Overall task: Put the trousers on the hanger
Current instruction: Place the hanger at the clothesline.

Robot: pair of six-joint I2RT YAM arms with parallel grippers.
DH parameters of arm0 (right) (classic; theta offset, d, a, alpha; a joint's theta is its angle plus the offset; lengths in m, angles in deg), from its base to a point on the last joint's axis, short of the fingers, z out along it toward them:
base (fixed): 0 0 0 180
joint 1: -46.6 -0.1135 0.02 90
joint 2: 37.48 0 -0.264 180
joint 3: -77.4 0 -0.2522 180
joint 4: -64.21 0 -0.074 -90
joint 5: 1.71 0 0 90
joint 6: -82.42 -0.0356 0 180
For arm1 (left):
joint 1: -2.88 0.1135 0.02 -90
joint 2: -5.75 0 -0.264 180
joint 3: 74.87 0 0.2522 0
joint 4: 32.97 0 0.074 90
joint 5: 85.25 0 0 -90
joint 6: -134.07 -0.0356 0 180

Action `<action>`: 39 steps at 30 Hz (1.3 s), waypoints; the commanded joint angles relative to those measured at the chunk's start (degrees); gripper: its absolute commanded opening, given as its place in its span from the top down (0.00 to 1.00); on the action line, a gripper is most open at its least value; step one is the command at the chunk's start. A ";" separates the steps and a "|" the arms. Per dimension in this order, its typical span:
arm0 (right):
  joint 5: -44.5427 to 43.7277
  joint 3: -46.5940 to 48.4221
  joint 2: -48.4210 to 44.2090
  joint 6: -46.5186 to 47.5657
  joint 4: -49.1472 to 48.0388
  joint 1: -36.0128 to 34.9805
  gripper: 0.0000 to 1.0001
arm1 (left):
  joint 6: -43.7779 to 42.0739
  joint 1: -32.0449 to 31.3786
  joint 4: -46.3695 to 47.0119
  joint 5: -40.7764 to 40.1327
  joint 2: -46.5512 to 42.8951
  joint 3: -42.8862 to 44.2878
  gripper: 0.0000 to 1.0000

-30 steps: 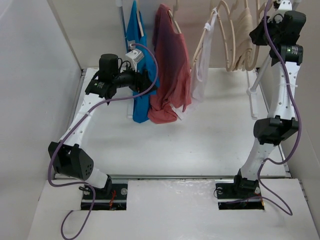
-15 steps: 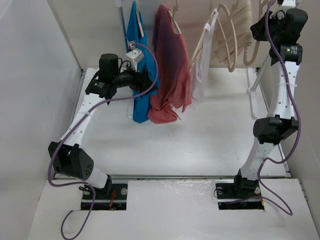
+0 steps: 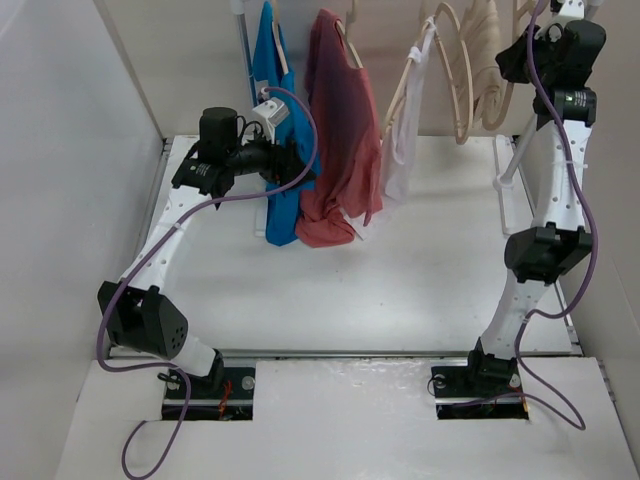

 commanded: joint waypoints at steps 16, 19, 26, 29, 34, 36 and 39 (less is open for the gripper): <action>4.02 -13.30 -13.39 -1.20 1.21 0.50 0.29 | 0.20 0.41 2.58 2.34 -2.54 0.05 0.23; 3.41 -16.82 -16.73 -1.20 1.21 0.50 0.17 | 0.72 0.41 2.58 2.86 -3.68 -1.18 0.23; -0.38 -22.01 -21.31 0.38 2.61 0.50 0.11 | 0.72 0.41 3.11 2.86 -7.28 -4.33 0.23; -1.70 -25.17 -23.50 0.91 2.61 0.50 0.10 | 0.72 0.41 3.11 3.39 -9.04 -6.00 0.23; -5.64 -28.77 -25.27 2.67 2.61 0.50 0.10 | 0.72 0.41 3.64 3.39 -11.94 -8.55 0.23; -6.70 -28.78 -25.79 3.20 3.84 0.50 0.10 | 0.72 0.41 4.16 3.39 -13.35 -9.35 0.23; -7.41 -28.78 -26.40 3.90 3.84 0.50 0.10 | 0.72 0.41 4.16 3.39 -14.67 -10.75 0.23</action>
